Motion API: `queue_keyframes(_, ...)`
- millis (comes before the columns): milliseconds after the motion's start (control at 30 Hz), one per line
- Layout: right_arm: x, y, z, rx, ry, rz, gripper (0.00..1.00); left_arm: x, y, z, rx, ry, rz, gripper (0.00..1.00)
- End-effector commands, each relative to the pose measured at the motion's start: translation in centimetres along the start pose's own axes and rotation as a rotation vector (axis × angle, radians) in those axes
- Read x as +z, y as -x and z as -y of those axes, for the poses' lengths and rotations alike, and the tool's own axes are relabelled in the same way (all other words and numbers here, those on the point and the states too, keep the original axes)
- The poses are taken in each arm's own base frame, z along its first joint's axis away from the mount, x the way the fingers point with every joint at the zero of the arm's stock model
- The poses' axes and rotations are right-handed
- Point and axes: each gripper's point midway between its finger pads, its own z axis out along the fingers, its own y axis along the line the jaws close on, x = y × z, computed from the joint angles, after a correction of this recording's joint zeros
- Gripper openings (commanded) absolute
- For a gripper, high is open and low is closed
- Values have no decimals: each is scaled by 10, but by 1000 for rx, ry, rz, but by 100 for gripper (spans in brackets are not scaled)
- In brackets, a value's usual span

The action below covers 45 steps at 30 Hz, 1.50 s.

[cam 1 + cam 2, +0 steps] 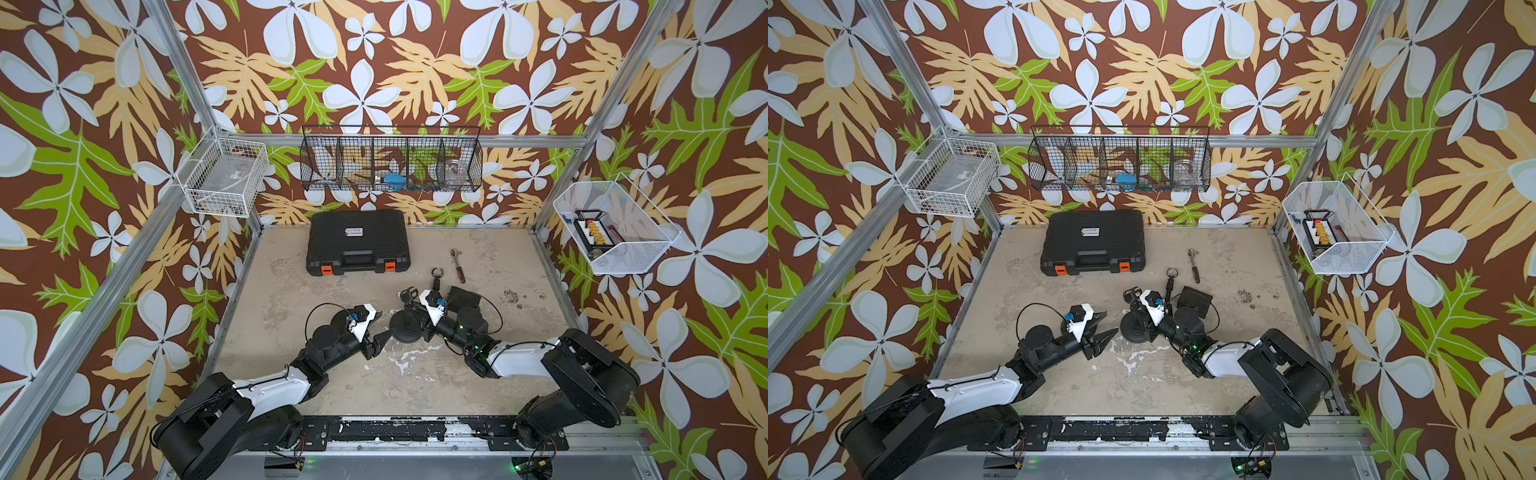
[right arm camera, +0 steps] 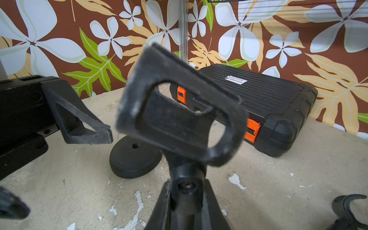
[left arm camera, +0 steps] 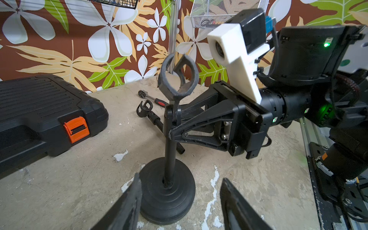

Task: Assemble a microphone stand
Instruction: Hold the microphone stand pole at the microphone stand base.

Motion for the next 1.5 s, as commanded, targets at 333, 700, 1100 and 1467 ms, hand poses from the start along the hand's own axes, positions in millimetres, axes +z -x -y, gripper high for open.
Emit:
queue_keyframes(333, 3, 4, 13, -14, -60, 33, 1, 2, 5, 3, 4, -19, 14, 64)
queue_keyframes(700, -5, -21, -10, 7, 13, 7, 1, 2, 5, 3, 15, -13, 13, 64)
queue_keyframes(1100, -3, -15, -31, 74, 85, -26, 0, 1, -1, 3, 22, -11, -3, 63)
queue_keyframes(1467, -3, -29, -44, -25, 164, -59, 0, 13, -30, -4, 30, -4, -86, 59)
